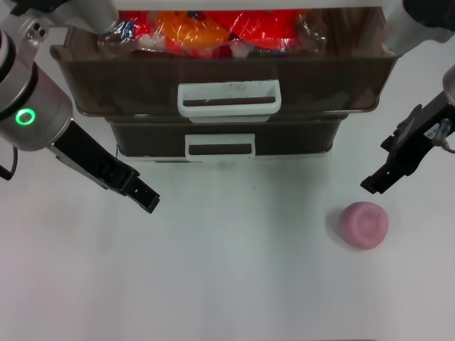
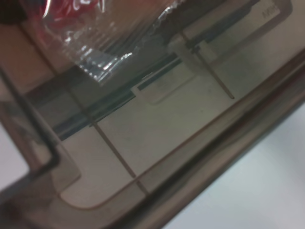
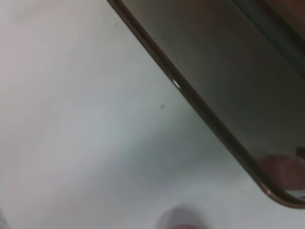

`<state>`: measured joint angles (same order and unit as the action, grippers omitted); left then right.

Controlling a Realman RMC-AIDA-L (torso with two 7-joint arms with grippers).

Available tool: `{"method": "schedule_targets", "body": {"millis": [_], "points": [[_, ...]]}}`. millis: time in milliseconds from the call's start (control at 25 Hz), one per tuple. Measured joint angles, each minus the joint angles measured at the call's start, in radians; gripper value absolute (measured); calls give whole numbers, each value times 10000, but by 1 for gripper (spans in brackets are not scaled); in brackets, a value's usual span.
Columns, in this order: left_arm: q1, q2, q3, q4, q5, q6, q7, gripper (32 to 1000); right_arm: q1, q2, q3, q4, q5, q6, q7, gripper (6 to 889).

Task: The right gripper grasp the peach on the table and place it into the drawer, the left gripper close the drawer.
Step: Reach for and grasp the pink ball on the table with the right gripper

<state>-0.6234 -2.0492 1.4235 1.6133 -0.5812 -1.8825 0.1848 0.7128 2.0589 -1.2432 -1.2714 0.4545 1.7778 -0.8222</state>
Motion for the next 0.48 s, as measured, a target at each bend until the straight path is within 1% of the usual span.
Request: {"method": "schedule_targets", "body": {"millis": [480], "points": [[-6,-1,-16,-165,-1,19,53,884,50,-4,-45,-3,-6,1,47,867]]}}
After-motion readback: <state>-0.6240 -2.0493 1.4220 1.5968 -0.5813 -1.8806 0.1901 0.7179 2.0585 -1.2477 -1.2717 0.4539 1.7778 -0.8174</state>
